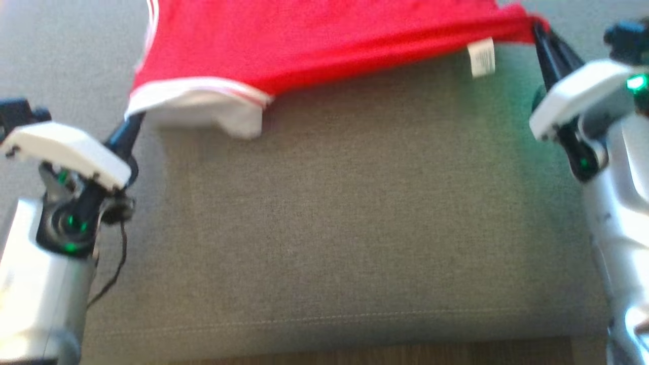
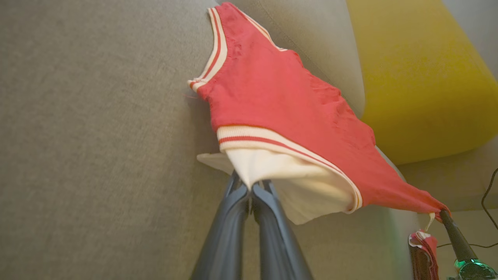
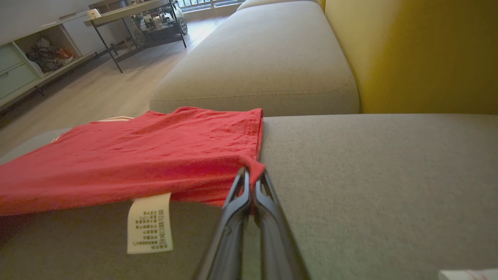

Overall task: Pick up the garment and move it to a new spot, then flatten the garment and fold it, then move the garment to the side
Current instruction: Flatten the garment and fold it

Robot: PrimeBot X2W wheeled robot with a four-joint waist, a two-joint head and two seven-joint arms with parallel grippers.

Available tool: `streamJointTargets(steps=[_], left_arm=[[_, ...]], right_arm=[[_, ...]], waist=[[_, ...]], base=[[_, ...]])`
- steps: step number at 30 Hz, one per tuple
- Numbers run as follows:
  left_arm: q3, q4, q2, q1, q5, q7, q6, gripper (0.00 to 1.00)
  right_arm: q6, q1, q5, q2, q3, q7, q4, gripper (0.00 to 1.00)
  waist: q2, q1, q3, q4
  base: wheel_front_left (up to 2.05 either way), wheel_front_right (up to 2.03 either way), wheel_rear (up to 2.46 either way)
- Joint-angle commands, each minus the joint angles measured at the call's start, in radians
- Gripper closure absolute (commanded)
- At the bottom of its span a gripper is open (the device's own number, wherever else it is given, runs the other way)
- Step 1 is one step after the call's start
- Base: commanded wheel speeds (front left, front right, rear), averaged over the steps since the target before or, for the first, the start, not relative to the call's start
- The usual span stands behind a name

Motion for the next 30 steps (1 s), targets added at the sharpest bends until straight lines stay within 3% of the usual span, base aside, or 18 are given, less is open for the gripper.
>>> streamJointTargets(steps=[1, 8, 18, 24, 30], left_arm=[[0.056, -0.046, 0.066, -0.011, -0.005, 0.005, 0.01, 1.0], [0.085, -0.276, 0.113, 0.237, -0.059, 0.097, 0.118, 1.0], [0.139, -0.619, 0.133, 0.563, -0.122, 0.148, 0.241, 1.0], [0.169, -0.773, 0.083, 0.634, -0.204, 0.17, 0.298, 1.0], [0.146, -0.721, -0.008, 0.51, -0.235, 0.146, 0.332, 1.0]], right_arm=[[-0.001, 0.016, 0.01, -0.014, 0.011, 0.006, -0.046, 1.0], [-0.001, 0.302, 0.075, -0.032, -0.031, 0.106, -0.277, 1.0], [-0.001, 0.632, 0.066, 0.03, -0.146, 0.234, -0.653, 1.0], [-0.001, 0.725, 0.064, 0.062, -0.204, 0.318, -0.834, 1.0], [-0.001, 0.645, 0.034, 0.09, -0.186, 0.354, -0.823, 1.0]], waist=[[0.0, 0.0001, -0.018, -0.005], [0.0, 0.0001, -0.076, -0.027], [0.0, 0.0001, -0.099, -0.032], [0.0, 0.0001, -0.095, -0.018], [0.0, 0.0001, -0.079, -0.02]], base=[[0.0, 0.0, 0.0], [0.0, 0.0, 0.0], [0.0, 0.0, 0.0], [0.0, 0.0, 0.0], [0.0, 0.0, 0.0]])
